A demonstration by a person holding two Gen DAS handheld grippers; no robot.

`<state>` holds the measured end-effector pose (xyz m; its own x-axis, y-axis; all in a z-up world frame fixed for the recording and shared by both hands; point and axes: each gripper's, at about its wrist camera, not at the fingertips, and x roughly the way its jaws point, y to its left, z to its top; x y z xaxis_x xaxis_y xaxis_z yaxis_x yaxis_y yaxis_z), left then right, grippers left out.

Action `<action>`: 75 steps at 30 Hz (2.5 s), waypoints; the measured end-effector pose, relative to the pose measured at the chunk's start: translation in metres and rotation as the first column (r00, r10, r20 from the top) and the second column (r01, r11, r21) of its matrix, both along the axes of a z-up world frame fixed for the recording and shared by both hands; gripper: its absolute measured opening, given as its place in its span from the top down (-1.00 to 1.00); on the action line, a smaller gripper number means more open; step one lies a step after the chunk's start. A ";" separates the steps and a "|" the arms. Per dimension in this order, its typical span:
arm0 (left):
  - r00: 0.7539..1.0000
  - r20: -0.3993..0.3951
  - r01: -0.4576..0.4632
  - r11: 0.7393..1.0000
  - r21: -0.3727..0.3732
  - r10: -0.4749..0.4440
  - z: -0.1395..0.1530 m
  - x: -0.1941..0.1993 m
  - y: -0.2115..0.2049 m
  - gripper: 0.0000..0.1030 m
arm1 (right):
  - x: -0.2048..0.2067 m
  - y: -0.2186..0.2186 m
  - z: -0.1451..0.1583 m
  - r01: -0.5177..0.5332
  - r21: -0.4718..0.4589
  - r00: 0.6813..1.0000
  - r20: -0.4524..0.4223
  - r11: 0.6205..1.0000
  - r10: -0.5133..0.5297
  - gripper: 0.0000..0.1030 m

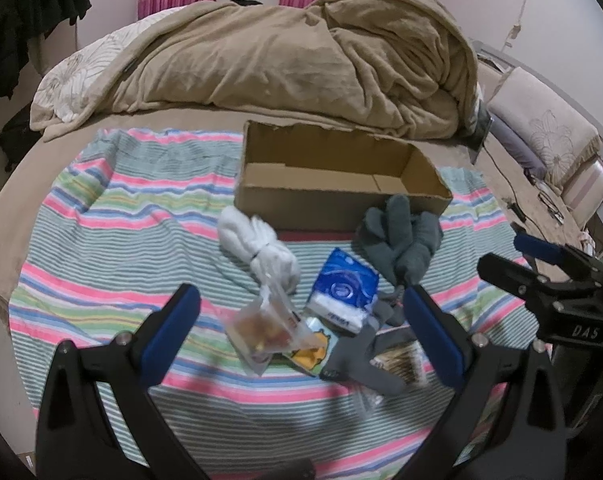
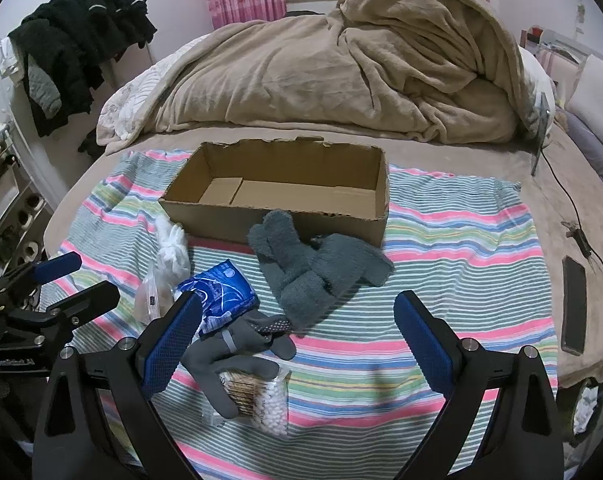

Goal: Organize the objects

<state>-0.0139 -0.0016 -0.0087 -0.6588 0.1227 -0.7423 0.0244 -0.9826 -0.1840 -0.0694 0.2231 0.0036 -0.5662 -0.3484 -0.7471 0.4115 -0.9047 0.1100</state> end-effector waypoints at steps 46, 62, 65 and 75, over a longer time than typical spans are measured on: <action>0.999 0.046 -0.010 1.000 0.029 0.009 -0.020 -0.040 -0.012 -0.97 | -0.034 -0.005 -0.021 0.021 0.013 0.999 0.046 1.000 -0.022 -0.91; 0.991 0.135 -0.025 0.998 0.060 0.017 -0.071 -0.082 -0.024 -0.75 | -0.077 -0.004 -0.064 0.049 0.036 0.993 0.110 0.998 -0.053 -0.91; 0.989 0.145 -0.042 0.996 0.076 0.031 -0.079 -0.087 -0.029 -0.73 | -0.082 -0.005 -0.073 0.051 0.040 0.991 0.124 0.998 -0.056 -0.91; 0.988 0.151 -0.040 0.996 0.086 0.026 -0.093 -0.096 -0.033 -0.39 | -0.092 -0.010 -0.095 0.038 0.026 0.982 0.182 0.999 -0.042 -0.69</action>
<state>-0.1097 -0.0347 -0.1019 -0.5456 0.1721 -0.8202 0.0904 -0.9609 -0.2617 -0.1613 0.2134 -0.0914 -0.4329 -0.3101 -0.8464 0.3499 -0.9231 0.1593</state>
